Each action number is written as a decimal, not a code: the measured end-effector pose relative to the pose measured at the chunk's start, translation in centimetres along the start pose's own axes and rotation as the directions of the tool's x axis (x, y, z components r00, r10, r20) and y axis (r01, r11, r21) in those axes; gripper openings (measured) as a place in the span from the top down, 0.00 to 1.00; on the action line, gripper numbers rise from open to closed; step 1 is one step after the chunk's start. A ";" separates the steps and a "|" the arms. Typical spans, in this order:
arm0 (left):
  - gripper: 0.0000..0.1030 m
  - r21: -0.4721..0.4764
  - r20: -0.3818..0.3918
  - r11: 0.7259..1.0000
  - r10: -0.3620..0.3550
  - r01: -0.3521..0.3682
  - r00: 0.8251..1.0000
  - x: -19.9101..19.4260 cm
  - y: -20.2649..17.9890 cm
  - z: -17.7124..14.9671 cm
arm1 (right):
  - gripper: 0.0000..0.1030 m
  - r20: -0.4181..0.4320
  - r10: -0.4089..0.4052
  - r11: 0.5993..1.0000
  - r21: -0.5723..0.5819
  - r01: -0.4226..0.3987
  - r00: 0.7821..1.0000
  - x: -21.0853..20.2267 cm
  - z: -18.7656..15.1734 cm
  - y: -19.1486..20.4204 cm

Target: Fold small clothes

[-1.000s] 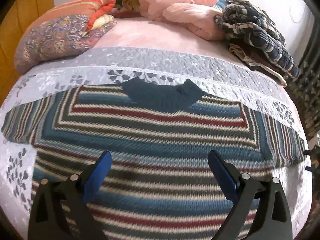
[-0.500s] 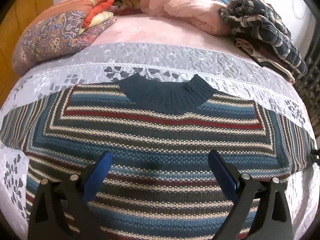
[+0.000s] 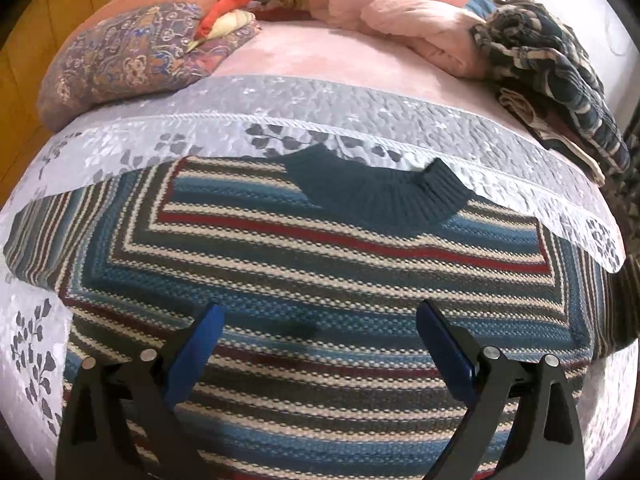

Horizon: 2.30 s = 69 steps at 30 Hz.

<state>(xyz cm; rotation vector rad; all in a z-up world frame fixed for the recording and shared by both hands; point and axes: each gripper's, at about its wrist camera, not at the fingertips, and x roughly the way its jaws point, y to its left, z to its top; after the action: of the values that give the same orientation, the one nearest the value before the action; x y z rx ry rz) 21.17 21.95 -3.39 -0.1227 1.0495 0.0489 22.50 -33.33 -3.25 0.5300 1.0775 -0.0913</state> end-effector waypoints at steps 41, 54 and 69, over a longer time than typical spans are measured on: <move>0.06 -0.043 -0.068 0.990 -0.139 0.136 0.988 0.9 2.4 0.7 | 0.61 -0.403 0.116 0.805 -0.497 -0.324 0.908 9.8 -15.4 26.7; 0.06 -0.033 -0.201 0.934 -0.355 0.356 0.913 2.3 -6.0 -0.8 | 0.59 -0.150 0.102 0.977 -0.170 -0.127 0.983 5.2 -4.9 10.9; 0.86 -0.047 -0.121 0.887 -0.461 0.459 0.879 0.8 -7.5 0.0 | 0.59 -0.140 0.090 0.977 -0.177 -0.115 0.986 5.4 -4.4 9.1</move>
<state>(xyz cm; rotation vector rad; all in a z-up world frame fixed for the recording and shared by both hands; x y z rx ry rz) 22.36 14.46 -3.51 -0.3944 1.1262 -0.3883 24.47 -22.41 -6.16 0.4274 1.1715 0.1353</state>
